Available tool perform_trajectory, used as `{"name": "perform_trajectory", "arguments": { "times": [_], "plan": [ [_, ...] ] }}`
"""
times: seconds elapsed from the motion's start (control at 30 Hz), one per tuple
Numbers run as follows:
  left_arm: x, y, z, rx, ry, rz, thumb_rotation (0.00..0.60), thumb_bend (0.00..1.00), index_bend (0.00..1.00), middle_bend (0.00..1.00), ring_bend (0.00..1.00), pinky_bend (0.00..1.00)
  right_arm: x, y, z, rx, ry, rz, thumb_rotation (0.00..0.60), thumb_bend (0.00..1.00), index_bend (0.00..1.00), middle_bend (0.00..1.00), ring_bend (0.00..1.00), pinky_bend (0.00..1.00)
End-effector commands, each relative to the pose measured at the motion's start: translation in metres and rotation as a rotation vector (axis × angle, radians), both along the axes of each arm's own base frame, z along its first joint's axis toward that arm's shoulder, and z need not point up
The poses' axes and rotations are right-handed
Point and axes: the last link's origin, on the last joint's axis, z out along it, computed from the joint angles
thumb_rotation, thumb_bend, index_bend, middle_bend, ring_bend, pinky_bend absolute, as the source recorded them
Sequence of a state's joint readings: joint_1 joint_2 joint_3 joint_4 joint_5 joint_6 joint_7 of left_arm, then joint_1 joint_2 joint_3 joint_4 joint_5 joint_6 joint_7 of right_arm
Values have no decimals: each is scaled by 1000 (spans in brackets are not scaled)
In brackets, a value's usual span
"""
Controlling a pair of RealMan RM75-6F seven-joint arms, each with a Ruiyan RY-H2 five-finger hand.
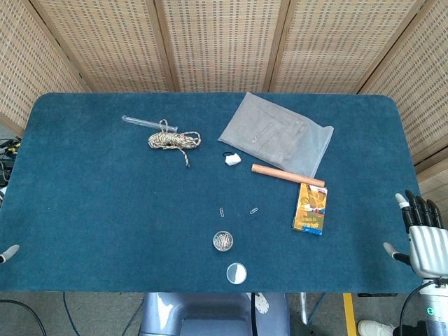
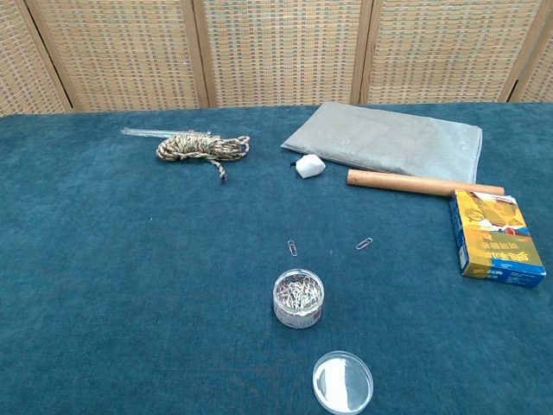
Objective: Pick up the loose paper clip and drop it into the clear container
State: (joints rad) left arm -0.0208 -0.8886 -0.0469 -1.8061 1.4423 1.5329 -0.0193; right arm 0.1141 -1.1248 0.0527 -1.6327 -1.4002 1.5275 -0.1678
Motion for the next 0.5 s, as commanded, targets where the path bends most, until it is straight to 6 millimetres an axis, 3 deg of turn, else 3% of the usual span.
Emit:
{"name": "perform_trajectory", "arguments": {
  "times": [0.03,0.17,0.27,0.3,0.37,0.5],
  "plan": [
    [-1,0,0,1,-1,3,600,0,0,0,0,0,2,-1,-5,20,-2,5,600,0,26,0,0,0],
    [-1,1,0,1,-2,8,600,0,0,0,0,0,14,-18,-19,115,-15,48,600,0,25,0,0,0],
    [-1,3,-1,0,-1,10,600,0,0,0,0,0,36,-47,-28,189,-1,122,600,0,61,0,0,0],
    [-1,3,-1,0,-1,11,600,0,0,0,0,0,39,-51,-29,204,-2,126,600,0,87,0,0,0],
    [-1,5,-1,0,1,14,600,0,0,0,0,0,68,-77,-40,289,-49,186,600,0,150,0,0,0],
    [-2,8,-2,2,2,28,600,0,0,0,0,0,104,-111,-58,401,-57,241,600,25,347,0,0,0]
  ]
}}
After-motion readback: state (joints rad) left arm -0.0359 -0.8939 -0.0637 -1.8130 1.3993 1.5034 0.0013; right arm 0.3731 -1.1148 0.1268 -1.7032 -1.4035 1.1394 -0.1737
